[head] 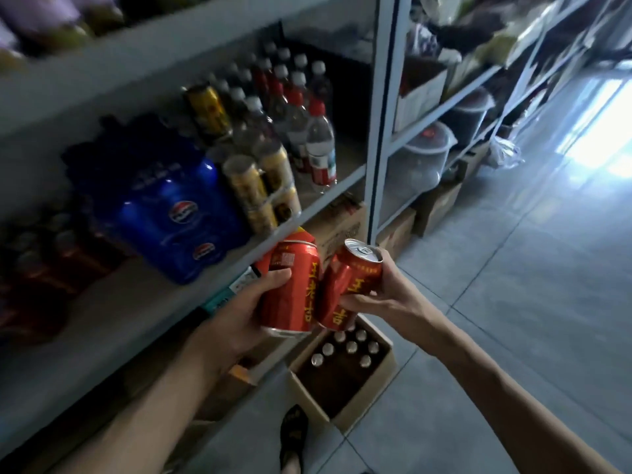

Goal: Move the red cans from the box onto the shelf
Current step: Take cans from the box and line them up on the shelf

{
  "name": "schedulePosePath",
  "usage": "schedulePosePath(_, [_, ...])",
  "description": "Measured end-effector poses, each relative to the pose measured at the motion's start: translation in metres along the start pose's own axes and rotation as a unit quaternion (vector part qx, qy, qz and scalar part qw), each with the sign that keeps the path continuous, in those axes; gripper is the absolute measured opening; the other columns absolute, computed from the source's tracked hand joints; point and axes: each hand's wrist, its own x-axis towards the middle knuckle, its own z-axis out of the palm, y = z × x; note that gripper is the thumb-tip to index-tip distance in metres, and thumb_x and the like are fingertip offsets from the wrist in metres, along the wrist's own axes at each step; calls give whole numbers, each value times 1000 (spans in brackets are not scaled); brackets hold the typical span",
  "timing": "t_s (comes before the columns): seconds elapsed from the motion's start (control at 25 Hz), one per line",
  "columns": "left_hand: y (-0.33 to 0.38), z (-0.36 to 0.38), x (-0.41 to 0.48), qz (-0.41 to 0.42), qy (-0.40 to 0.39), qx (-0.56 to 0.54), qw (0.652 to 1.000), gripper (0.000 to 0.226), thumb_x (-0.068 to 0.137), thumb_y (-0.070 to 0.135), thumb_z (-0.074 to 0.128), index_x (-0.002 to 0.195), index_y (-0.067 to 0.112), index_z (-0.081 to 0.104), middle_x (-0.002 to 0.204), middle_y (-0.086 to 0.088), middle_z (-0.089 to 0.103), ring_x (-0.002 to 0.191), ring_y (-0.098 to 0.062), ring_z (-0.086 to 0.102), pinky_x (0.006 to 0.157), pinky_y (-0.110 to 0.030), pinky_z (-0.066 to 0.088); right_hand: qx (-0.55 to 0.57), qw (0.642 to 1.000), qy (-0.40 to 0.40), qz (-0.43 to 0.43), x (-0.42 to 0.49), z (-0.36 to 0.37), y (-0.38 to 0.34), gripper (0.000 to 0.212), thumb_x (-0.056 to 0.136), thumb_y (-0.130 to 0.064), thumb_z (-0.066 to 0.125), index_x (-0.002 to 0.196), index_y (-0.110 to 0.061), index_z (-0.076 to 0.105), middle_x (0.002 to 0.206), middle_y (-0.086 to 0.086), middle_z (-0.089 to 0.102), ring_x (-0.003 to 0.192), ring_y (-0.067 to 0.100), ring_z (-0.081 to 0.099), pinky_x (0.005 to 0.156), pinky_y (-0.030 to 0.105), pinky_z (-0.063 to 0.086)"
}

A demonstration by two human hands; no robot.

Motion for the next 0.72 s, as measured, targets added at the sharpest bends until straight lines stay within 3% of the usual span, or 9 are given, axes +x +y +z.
schedulePosePath(0.08, [15,-3,-49,25,22,-17,999,79,51,30,94,122,16,62,117,-19,70,103,-36,69,73,-48,58,-17,1000,-13,-15,-5,34,-31,87,67,-35,89,137,-24,40,128,-5,62,120,17,60,97,41,51])
schedulePosePath(0.16, [21,-11,-94,45,44,-46,997,68,54,29,93,115,12,69,116,-19,70,101,-35,70,73,-47,58,-28,998,-41,-27,-2,71,-49,90,66,-40,89,139,-22,40,130,0,62,120,19,61,99,49,50])
schedulePosePath(0.32, [21,-44,-160,115,98,-66,986,55,49,39,93,97,17,79,102,-14,75,89,-27,74,70,-40,60,-51,995,-84,-19,12,145,-68,81,65,-42,89,132,-21,49,122,3,67,112,20,65,98,49,51])
schedulePosePath(0.44, [19,-83,-195,153,142,-87,974,56,41,41,94,90,18,81,93,-9,77,80,-22,74,66,-36,60,-30,993,-114,2,27,200,-69,61,70,-32,88,122,-17,59,111,5,72,104,20,70,93,44,55])
schedulePosePath(0.56, [12,-131,-226,156,205,-113,960,79,34,39,97,104,11,74,94,-12,76,81,-24,74,70,-40,60,-23,992,-122,36,44,260,-59,42,70,-25,88,107,-18,67,99,3,76,95,19,72,85,35,57])
schedulePosePath(0.72, [9,-203,-253,139,230,-153,951,86,27,36,99,103,8,69,84,-14,76,73,-25,74,64,-42,61,-73,988,-131,48,68,336,-38,58,62,-36,90,110,-27,61,100,-5,74,91,6,71,78,25,57])
